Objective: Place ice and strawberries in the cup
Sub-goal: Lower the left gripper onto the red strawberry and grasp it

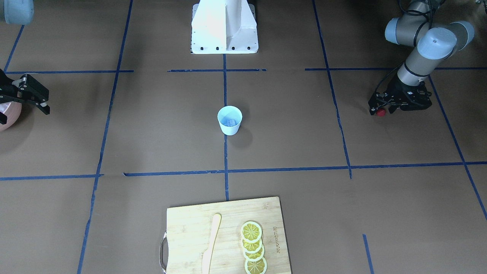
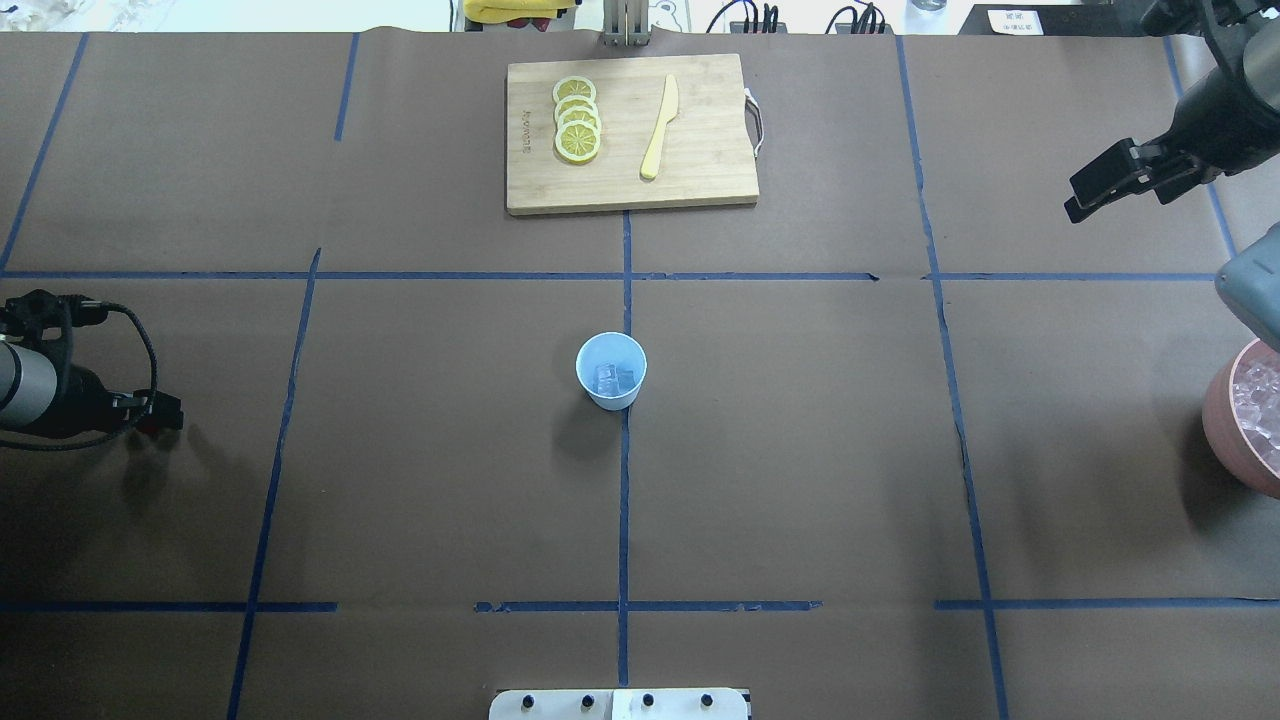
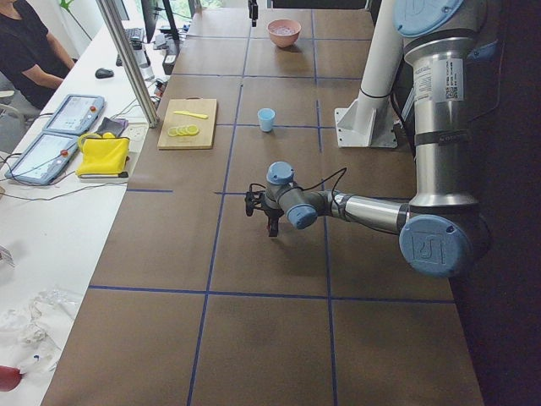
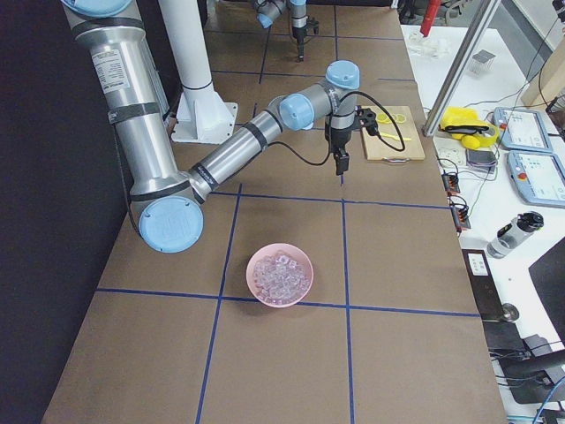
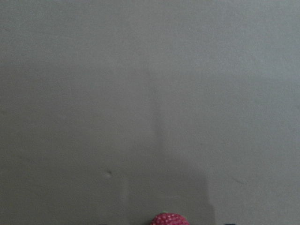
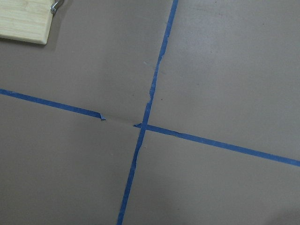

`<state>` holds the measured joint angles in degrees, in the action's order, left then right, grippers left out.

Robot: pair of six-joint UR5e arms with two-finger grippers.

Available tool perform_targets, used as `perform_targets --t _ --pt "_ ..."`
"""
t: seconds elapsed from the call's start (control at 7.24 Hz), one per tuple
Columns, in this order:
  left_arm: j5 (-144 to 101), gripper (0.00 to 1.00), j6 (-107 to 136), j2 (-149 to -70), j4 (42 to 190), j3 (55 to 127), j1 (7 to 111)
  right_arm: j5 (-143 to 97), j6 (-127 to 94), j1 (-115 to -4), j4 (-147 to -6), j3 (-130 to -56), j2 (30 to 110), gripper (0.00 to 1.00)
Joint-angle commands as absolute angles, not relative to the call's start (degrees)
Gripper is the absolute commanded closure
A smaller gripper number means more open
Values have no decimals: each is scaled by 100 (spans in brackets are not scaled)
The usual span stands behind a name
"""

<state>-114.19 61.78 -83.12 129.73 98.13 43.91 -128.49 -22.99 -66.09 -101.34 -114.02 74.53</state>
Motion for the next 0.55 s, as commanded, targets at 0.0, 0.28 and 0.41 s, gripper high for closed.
perform_targets --t 0.0,0.28,0.41 --pt "-11426 30 6179 -8271 12973 9870 4386 -12858 -2303 -6609 -10134 -11426 7453 1" --pt "-11426 30 6179 -8271 12973 9870 4386 -12867 -2303 -6609 -10134 -11426 7453 1" --pt "-11426 30 6179 -8279 12973 9879 4386 -12876 -2303 -6609 -10134 -11452 7523 1"
